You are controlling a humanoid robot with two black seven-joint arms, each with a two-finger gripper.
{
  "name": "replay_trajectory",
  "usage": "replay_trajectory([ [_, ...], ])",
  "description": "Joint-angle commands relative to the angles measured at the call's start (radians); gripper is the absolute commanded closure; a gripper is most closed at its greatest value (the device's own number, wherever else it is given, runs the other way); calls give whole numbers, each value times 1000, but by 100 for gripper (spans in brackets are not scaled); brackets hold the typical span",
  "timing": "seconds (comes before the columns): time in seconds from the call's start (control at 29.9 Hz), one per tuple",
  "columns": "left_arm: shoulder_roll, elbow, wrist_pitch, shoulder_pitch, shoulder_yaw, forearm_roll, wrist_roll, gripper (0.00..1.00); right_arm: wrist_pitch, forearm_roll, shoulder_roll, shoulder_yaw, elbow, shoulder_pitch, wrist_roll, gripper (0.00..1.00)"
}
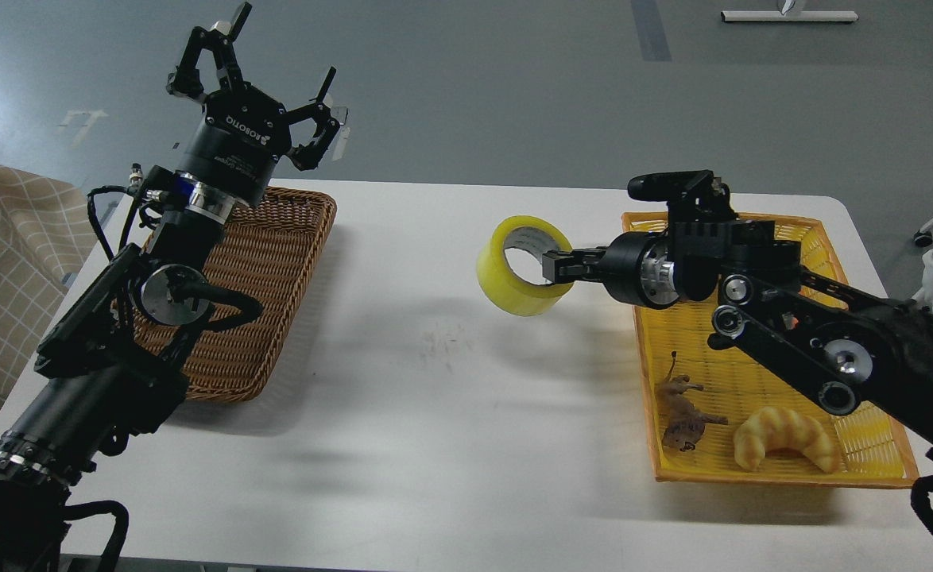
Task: Place and transfer tape with both arms
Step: 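Lower the tape roll onto the table center and release it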
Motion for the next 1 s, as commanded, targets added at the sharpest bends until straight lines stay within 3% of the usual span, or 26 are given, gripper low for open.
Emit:
replay_trajectory([
  [0.0, 0, 0, 0, 0, 1, 0, 0, 2, 0, -5, 89, -29, -74, 10, -4, 100],
  [0.3, -5, 0, 0, 0, 6, 0, 2, 2, 0, -33, 204, -140, -180, 41, -4, 100],
  [0.67, -6, -2, 0, 0, 6, 0, 2, 2, 0, -31, 204, -216, -261, 66, -4, 97],
  [0.73, -6, -2, 0, 0, 6, 0, 0, 2, 0, -31, 204, -216, -262, 66, -4, 89],
  [0.8, -5, -2, 0, 0, 5, 0, 0, 2, 0, -31, 204, -214, -262, 67, -4, 69],
  [0.83, -5, -2, 0, 0, 5, 0, 0, 2, 0, -31, 204, -214, -262, 67, -4, 69],
  [0.9, -5, -2, 0, 0, 5, -2, 2, 2, 0, -31, 204, -213, -262, 69, -4, 51],
  [0.93, -5, -2, 0, 0, 5, 0, 0, 2, 0, -30, 204, -202, -262, 69, -3, 19],
  [0.97, -5, -2, 0, 0, 5, 0, 0, 2, 0, -17, 204, -193, -261, 69, -3, 0],
])
